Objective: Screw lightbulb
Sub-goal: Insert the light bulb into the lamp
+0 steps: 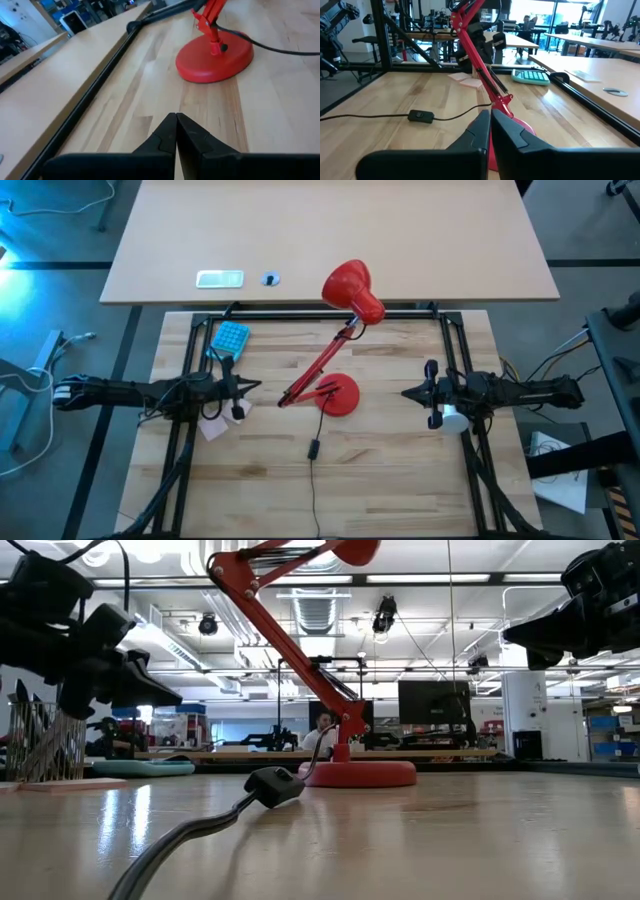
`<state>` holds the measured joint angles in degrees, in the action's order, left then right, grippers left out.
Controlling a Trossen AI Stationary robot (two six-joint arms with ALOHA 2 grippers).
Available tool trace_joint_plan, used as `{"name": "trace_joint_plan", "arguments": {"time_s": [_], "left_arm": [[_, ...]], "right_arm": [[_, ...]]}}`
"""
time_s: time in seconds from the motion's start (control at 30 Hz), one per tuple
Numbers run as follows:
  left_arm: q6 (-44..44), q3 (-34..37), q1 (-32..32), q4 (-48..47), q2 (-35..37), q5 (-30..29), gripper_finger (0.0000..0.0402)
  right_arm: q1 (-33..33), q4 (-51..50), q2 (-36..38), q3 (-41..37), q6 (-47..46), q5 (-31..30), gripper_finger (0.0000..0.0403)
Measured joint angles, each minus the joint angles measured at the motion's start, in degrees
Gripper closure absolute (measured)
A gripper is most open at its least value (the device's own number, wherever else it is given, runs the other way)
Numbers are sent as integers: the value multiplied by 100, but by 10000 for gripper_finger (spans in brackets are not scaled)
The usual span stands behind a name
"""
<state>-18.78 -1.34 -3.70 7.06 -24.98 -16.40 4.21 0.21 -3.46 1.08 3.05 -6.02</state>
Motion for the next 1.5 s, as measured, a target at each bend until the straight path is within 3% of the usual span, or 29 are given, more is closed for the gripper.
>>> {"name": "trace_joint_plan", "arguments": {"time_s": [0.63,0.73,1.07,1.37,1.5], "left_arm": [[82,7,1,57,-67,9,401],[919,11,0,332,-69,235,401],[4663,11,0,2912,-80,358,401],[4632,11,-1,3500,-128,293,401],[4429,11,4,4347,-295,209,401]], "right_arm": [[0,2,0,0,0,-1,394],[0,2,0,0,0,-2,394],[0,2,0,0,0,0,394],[0,2,0,0,0,-2,394],[0,2,0,0,0,-1,394]]}}
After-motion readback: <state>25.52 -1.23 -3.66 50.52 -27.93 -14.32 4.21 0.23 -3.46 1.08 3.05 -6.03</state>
